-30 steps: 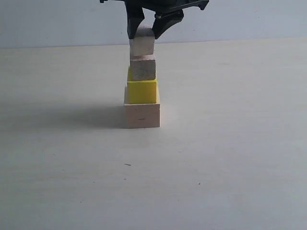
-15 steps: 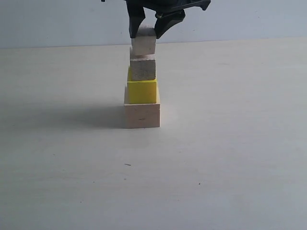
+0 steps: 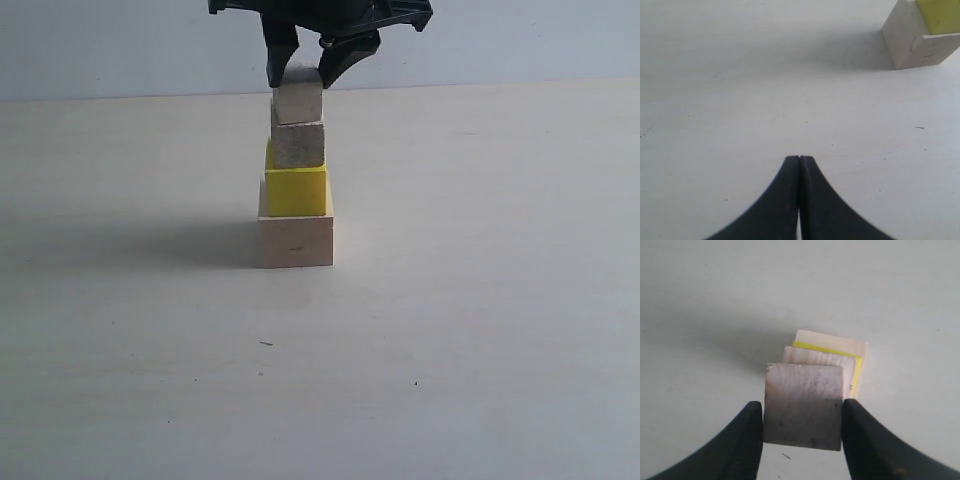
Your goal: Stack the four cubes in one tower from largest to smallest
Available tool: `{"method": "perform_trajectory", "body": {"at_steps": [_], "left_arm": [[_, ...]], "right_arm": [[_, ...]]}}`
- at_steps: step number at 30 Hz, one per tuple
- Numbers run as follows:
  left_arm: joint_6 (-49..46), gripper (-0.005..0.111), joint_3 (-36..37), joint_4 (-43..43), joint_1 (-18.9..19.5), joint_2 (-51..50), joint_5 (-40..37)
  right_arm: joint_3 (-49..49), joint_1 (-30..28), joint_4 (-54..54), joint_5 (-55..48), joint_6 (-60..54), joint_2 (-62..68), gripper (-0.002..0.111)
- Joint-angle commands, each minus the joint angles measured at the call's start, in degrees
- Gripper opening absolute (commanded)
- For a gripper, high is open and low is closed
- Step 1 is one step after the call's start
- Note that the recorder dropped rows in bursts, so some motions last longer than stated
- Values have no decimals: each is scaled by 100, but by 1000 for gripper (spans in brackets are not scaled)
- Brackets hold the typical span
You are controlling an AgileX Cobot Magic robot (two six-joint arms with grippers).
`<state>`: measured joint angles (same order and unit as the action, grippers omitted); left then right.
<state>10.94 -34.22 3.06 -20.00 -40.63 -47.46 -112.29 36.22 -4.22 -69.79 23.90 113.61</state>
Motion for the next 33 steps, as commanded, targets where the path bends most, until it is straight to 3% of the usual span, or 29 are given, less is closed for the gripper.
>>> {"method": "perform_trajectory", "body": {"at_steps": [1,4,7,9,11,14,33], "left_arm": [[-24,0,17,-59,3,26,85],[-24,0,17,-59,3,26,85],[-24,0,17,-59,3,26,85],[-24,0,17,-59,3,26,85],[-24,0,17,-59,3,26,85],[-24,0,17,-59,3,26,85],[-70,0,17,-57,3,26,43]], "right_arm": [[19,15,-11,-18,12,40,0],[19,15,-11,-18,12,40,2],[19,15,-11,-18,12,40,12],[19,15,-11,-18,12,40,27],[19,15,-38,-18,12,40,50],[19,15,-245,-18,29,40,61],[-6,4,579,-18,224,-876,61]]}}
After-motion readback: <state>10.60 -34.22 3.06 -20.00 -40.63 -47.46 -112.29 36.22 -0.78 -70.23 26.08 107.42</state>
